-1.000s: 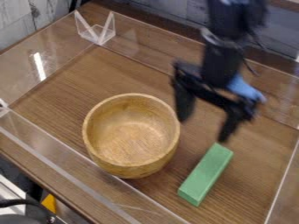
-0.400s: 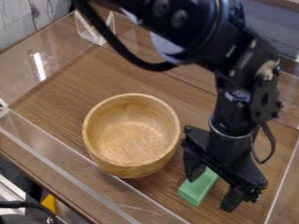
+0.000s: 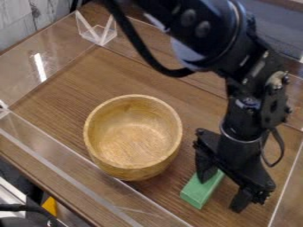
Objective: Put the green block in the brown bowl
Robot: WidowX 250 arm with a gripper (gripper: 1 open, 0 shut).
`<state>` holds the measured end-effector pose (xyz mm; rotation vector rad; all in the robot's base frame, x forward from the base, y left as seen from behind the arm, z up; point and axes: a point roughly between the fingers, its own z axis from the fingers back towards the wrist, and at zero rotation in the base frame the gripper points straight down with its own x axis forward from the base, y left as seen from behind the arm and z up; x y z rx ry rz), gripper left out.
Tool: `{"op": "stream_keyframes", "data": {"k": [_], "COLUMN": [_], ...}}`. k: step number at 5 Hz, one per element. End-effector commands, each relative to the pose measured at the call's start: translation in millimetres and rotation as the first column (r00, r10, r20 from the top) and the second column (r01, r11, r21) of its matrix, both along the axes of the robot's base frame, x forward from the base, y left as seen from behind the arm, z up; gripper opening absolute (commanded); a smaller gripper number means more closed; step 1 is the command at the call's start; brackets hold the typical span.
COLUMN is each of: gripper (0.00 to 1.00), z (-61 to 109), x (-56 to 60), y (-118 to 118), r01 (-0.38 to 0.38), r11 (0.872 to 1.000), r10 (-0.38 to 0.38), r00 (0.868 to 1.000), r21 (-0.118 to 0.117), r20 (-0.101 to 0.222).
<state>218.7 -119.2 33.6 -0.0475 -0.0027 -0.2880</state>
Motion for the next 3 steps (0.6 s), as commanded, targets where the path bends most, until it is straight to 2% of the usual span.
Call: {"op": "stream_keyframes", "data": {"k": [1,2,3], "gripper": [1.0,1.0,1.0], "z": [2.7,-0.8,-1.4], "x": [16.0,24.6,20.8], "y": [-0.1,0.7,-3.2], "r01": [-0.038,-0.069,-0.056], "r11": [0.999,0.998,0.998], "r10": [0.038,0.069,0.057], "r00": [0.999,0.997,0.998], "r21": [-0.015,-0.014,-0.012], "r20": [0.028,0.027,0.026]}}
